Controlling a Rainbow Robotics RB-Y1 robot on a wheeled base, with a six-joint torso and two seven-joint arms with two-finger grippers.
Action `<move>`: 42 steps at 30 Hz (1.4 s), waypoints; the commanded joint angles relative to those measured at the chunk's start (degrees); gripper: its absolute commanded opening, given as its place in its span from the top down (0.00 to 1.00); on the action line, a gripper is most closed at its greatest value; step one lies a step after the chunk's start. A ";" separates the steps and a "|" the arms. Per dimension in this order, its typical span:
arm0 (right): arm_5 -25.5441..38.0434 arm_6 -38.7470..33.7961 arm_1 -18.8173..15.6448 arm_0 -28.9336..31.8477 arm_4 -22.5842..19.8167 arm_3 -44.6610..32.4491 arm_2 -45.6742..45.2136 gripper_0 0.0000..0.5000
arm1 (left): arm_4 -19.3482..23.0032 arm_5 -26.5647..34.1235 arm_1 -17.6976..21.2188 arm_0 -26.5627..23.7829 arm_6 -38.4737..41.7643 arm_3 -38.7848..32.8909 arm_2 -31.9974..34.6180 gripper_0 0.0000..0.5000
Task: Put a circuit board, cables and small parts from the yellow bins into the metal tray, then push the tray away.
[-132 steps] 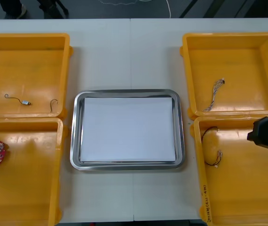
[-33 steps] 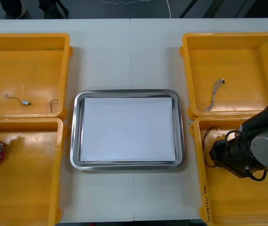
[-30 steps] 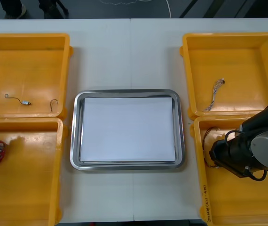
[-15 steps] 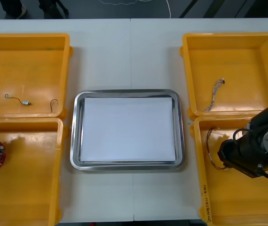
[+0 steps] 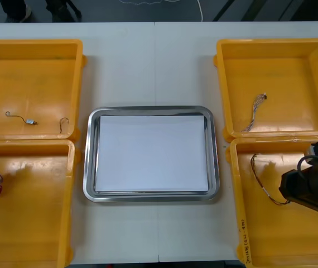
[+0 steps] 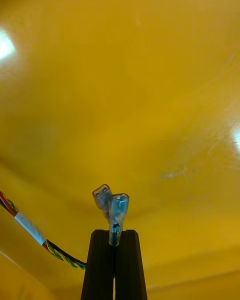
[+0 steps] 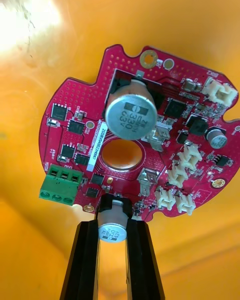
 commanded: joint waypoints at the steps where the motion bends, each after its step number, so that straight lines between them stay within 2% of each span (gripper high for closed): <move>1: -1.96 5.34 -2.30 6.01 -1.13 -1.84 -5.98 1.00 | 1.37 1.68 -0.53 1.70 -2.31 -5.46 2.76 1.00; 6: -5.74 9.12 -2.30 10.49 -1.84 -1.84 -8.35 1.00 | 1.63 1.68 -0.53 4.95 -0.82 -9.86 1.70 1.00; 13: -9.70 11.85 -2.30 15.59 -2.01 -1.84 -10.46 1.00 | 0.58 1.77 -0.53 7.41 7.44 -15.39 -2.87 1.00; 21: -11.89 13.08 -2.30 18.49 -0.69 -1.76 -10.55 1.00 | -1.97 1.77 -0.53 7.67 10.52 -16.71 -8.49 1.00; 29: -12.51 14.13 -2.21 19.10 0.63 -1.76 -10.37 0.99 | -2.76 1.59 -0.62 7.67 10.08 -16.71 -10.87 1.00; 30: -12.51 14.31 -2.12 19.10 0.71 -1.76 -10.37 0.62 | -2.85 1.50 -0.62 7.67 9.99 -16.71 -11.13 1.00; 31: -12.51 14.40 -2.12 19.10 0.80 -1.76 -10.28 0.56 | -2.85 1.50 -0.53 7.67 9.99 -16.71 -11.22 1.00; 32: -12.60 14.66 -2.12 19.10 1.06 -1.76 -10.37 0.41 | -3.03 1.50 -0.80 7.67 9.81 -16.71 -11.48 1.00; 34: -12.51 15.01 -2.12 19.10 0.98 -1.76 -10.37 0.34 | -3.29 1.50 -1.23 7.67 9.55 -16.71 -11.48 1.00; 35: -12.51 15.19 -2.12 18.93 0.98 -1.76 -10.37 0.34 | -3.64 1.42 -1.85 7.67 9.29 -16.62 -11.48 1.00; 36: -12.51 15.36 -2.12 18.93 0.89 -1.76 -10.37 0.26 | -3.82 1.33 -2.11 7.67 9.20 -16.62 -11.48 1.00; 37: -12.51 15.54 -2.12 18.75 0.89 -1.76 -10.37 0.26 | -4.61 1.24 -2.55 7.67 8.94 -16.71 -11.48 1.00; 38: -12.51 15.80 -2.12 18.75 0.71 -1.76 -10.37 0.21 | -5.22 1.15 -3.26 7.59 8.76 -16.62 -11.48 1.00; 40: -12.51 16.24 -2.12 18.57 0.63 -1.93 -10.37 0.21 | -6.37 1.15 -4.31 7.50 8.41 -16.71 -11.48 0.99; 42: -12.25 16.77 -2.12 18.40 0.63 -2.46 -10.37 0.19 | -6.89 1.15 -5.01 7.41 8.14 -16.62 -11.48 0.93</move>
